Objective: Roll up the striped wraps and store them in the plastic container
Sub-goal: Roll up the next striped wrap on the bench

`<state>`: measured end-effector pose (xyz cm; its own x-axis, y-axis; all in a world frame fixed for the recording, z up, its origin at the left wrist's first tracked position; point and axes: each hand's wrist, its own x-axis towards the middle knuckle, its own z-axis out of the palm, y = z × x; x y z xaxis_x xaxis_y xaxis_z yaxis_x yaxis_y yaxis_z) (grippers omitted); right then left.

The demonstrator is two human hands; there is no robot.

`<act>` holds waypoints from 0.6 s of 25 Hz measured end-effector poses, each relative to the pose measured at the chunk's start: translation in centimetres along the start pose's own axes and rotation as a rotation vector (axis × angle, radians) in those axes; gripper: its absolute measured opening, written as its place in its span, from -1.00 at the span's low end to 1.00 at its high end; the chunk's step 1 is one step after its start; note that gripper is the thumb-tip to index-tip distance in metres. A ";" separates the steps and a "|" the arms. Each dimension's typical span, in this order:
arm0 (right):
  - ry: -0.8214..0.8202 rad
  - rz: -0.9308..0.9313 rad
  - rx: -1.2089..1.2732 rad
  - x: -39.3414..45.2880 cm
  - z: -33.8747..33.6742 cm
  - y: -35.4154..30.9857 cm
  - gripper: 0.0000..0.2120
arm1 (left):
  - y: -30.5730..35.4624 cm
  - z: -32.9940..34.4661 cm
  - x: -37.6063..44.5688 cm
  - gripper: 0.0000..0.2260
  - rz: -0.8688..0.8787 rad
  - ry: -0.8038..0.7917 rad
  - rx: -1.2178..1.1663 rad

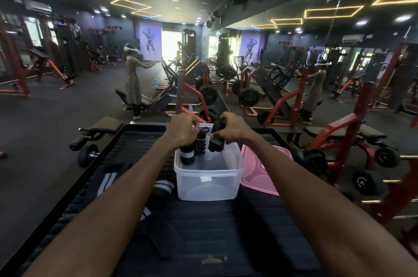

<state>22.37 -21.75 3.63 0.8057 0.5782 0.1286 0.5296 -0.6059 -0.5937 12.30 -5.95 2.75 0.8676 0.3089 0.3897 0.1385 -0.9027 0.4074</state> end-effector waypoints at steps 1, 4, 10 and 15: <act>0.001 0.021 -0.067 0.3 0.9 -0.2 -0.55 | -0.5 0.0 -0.2 -0.89 -0.019 -0.016 0.047; 0.027 0.073 -0.183 1.3 3.5 -0.1 -0.58 | -1.8 0.4 -0.5 -0.86 -0.101 -0.089 0.170; 0.036 0.051 -0.215 2.2 5.8 -0.6 -0.85 | -3.8 2.2 0.8 -0.92 -0.114 -0.173 0.172; -0.010 0.065 -0.229 2.9 7.4 -1.4 -0.80 | -4.3 3.0 1.0 -0.86 -0.108 -0.203 0.158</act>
<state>21.95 -15.18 -1.06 0.8381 0.5386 0.0870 0.5237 -0.7495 -0.4049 13.99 -2.66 -1.05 0.9193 0.3544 0.1713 0.2946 -0.9081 0.2977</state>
